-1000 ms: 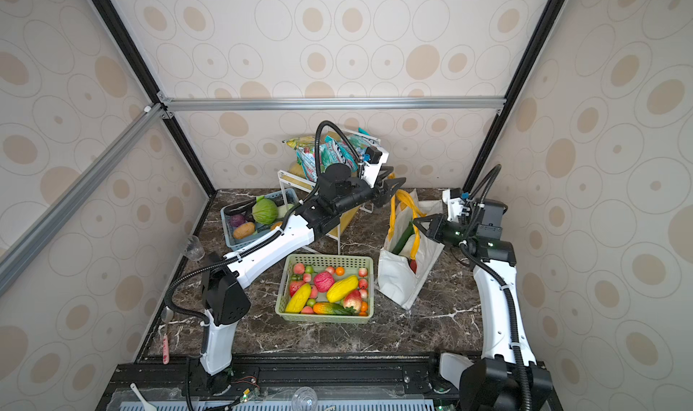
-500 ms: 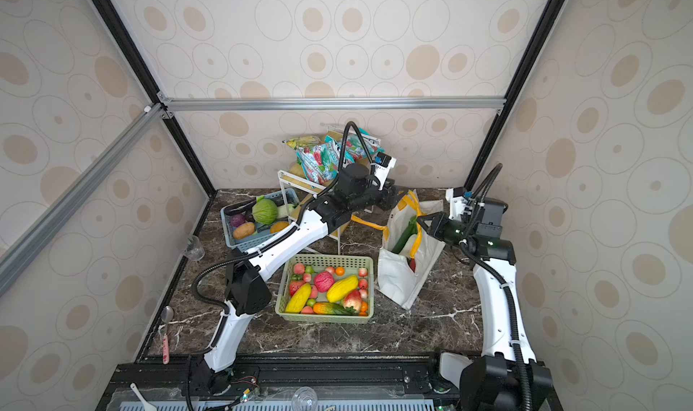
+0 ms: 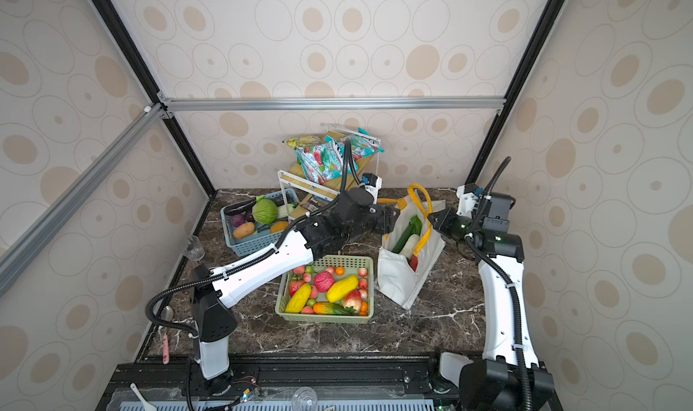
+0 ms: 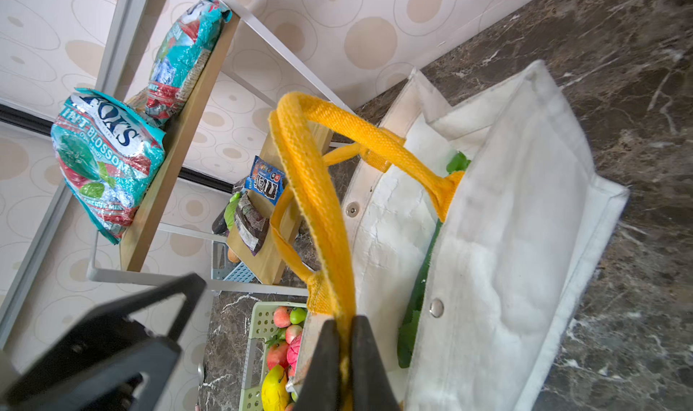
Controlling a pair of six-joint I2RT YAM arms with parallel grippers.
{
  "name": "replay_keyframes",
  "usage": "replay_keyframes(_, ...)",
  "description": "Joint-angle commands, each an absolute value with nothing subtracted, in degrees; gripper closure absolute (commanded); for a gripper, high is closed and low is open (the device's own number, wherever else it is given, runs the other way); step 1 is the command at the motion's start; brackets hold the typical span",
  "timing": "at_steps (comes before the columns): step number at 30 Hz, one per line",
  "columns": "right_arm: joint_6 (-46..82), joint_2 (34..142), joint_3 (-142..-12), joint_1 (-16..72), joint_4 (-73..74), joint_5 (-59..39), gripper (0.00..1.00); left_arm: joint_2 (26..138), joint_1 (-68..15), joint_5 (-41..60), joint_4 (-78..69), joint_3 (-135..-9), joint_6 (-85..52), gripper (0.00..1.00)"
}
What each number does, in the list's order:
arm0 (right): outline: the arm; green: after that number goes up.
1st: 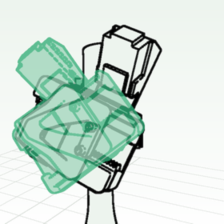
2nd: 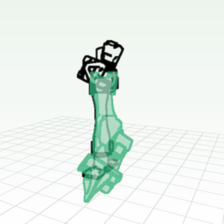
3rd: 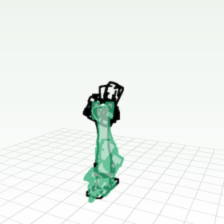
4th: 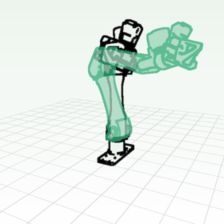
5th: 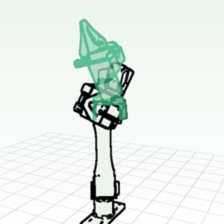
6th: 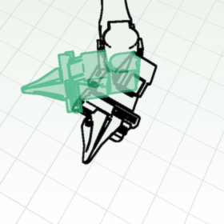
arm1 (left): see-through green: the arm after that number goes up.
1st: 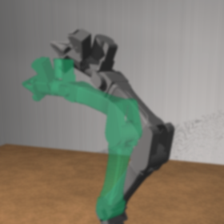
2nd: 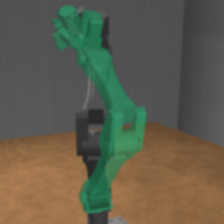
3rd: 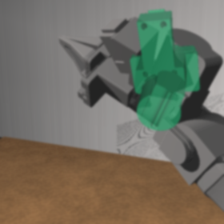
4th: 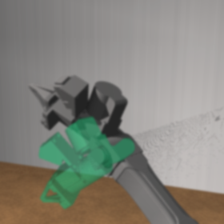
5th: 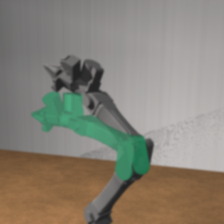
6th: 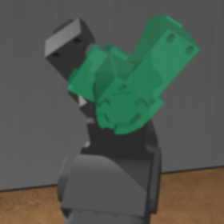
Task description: Place the food into the grocery bag and tie it
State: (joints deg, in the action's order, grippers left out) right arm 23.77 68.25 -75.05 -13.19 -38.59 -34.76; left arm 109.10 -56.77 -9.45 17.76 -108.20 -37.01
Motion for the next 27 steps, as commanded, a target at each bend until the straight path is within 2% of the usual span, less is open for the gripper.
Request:
replay_keyframes(1, 22.44, 68.75, -78.28, -13.74, -42.25, -32.56, 0.92, 108.47, -58.68, -20.21, 19.25, -102.98, -47.71, 0.31)
replay_keyframes(12, 21.97, 70.71, -81.95, -16.42, -44.65, -30.79, 0.93, 103.44, -60.62, -29.39, 12.27, -90.65, -61.31, 0.22)
replay_keyframes(13, 21.93, 70.76, -82.21, -16.43, -44.65, -31.02, 0.93, 102.66, -60.71, -29.36, 11.02, -89.18, -62.56, 0.18)
replay_keyframes(15, 21.88, 70.75, -82.27, -16.44, -44.50, -31.45, 0.93, 101.88, -60.49, -29.23, 7.79, -86.84, -63.66, 0.16)
replay_keyframes(22, 21.44, 71.23, -83.03, -16.44, -44.33, -33.55, 0.93, 102.85, -58.10, -23.89, -7.49, -81.13, -65.44, 0.15)
replay_keyframes(27, 21.13, 72.22, -84.11, -16.44, -44.43, -34.29, 0.93, 104.89, -57.31, -23.58, -9.99, -80.98, -68.19, 0.15)
